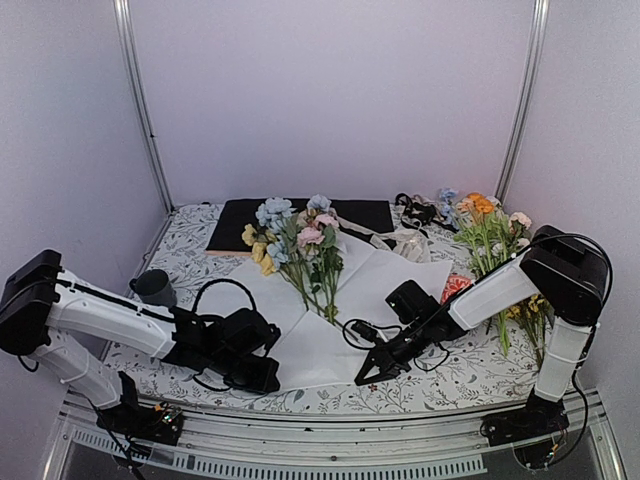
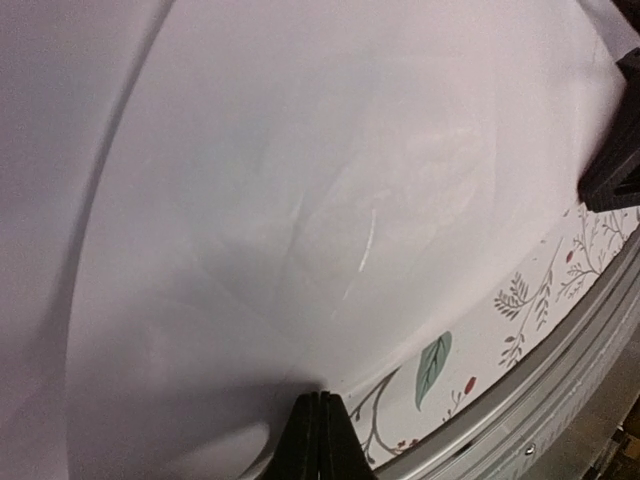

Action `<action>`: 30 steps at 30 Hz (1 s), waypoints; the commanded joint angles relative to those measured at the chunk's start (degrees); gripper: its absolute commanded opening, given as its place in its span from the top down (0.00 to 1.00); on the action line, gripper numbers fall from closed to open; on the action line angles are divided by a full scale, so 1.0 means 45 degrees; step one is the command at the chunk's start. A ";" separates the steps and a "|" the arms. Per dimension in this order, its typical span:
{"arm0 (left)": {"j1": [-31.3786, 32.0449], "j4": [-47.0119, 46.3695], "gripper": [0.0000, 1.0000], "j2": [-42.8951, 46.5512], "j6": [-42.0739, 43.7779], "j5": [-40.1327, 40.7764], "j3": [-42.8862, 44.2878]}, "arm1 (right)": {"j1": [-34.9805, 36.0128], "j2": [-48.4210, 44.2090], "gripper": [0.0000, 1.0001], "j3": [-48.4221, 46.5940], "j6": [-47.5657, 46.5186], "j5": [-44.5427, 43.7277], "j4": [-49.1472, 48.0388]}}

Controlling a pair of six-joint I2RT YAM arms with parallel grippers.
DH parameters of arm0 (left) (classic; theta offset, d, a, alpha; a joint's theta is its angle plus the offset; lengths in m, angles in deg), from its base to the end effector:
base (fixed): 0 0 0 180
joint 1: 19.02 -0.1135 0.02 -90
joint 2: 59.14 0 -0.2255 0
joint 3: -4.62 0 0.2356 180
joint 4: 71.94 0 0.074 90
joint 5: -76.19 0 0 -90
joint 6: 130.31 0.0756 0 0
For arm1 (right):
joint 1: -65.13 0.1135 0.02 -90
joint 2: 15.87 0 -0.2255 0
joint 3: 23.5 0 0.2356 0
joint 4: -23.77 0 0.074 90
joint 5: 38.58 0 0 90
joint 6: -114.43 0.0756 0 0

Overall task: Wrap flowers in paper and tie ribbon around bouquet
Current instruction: Press the fold line on the 1/4-folded wrapping paper.

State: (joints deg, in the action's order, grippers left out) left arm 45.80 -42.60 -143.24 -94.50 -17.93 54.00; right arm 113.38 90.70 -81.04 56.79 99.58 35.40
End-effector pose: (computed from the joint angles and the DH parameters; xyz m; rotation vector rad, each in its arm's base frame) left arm 0.1039 -0.2338 0.0693 0.2932 2.8918 -0.6299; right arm 0.1576 0.2611 0.0433 0.6716 -2.5752 -1.3485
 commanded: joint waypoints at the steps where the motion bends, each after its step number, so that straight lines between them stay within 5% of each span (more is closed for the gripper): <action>1: -0.0365 0.3832 1.00 -0.0106 -0.0519 0.0543 -0.1230 | 0.0045 0.0239 1.00 0.0426 -0.0042 -0.1135 0.0888; 30: -0.0831 0.6181 1.00 0.0954 -0.2118 0.1225 -0.1610 | 0.0057 0.0046 1.00 0.0579 -0.0117 -0.1054 0.0714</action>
State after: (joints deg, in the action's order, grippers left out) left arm 43.03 -33.88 -136.27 -100.47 -17.63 50.46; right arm 113.45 90.65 -80.62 56.77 99.63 34.47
